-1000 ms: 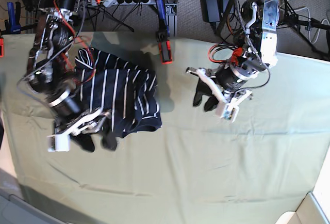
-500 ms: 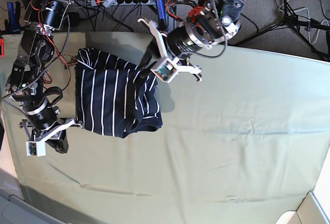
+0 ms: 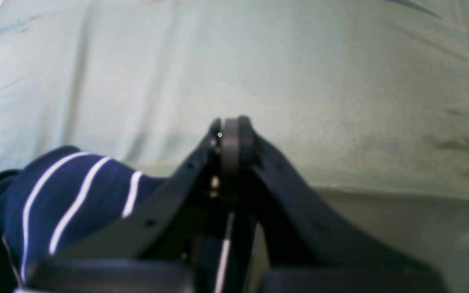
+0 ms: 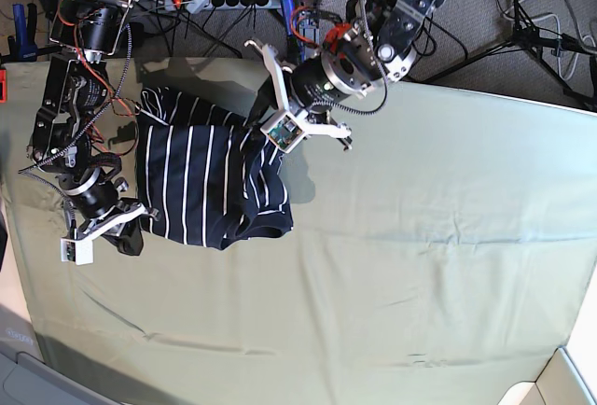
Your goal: Fold the T-shirt properly
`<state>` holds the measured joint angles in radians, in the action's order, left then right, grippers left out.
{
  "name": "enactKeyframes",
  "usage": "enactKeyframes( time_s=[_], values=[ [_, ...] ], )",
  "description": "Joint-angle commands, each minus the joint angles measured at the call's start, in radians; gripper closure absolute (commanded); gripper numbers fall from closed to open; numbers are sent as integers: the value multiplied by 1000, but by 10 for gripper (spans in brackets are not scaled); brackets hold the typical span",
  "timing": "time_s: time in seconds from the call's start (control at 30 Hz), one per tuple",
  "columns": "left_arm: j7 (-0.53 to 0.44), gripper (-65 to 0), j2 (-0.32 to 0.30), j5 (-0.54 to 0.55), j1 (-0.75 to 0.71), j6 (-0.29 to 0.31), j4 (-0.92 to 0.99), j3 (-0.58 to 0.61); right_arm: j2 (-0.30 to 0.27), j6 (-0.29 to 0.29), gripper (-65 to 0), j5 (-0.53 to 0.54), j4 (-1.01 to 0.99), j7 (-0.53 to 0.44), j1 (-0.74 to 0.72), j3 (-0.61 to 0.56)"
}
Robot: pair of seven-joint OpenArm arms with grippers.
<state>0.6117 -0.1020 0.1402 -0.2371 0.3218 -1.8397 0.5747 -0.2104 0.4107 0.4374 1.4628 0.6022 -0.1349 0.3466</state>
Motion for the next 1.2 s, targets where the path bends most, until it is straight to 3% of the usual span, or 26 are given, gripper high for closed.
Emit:
enactKeyframes(
  time_s=[0.0, 0.2, 0.33, 0.73, 0.9, 1.17],
  values=[
    [-29, -86, 8, 9, 19, 3, -11, 1, -10, 50, 0, 15, 15, -30, -25, 3],
    [-32, -86, 8, 20, 83, -2, -10, 1, -10, 50, 0, 15, 15, -30, -23, 3],
    [-32, -86, 7, -2, 99, -68, 2, -22, -10, 50, 0, 15, 15, -26, -19, 3],
    [0, -86, 7, 46, 121, -68, 153, -270, -10, 50, 0, 16, 15, -27, -20, 3],
    [75, -86, 7, 118, 111, -63, 89, -253, -11, 50, 0, 13, 14, -31, -20, 3],
    [80, -86, 2, 67, 14, -49, -75, -206, -11, 50, 0, -56, 14, -91, -35, 3]
  ],
)
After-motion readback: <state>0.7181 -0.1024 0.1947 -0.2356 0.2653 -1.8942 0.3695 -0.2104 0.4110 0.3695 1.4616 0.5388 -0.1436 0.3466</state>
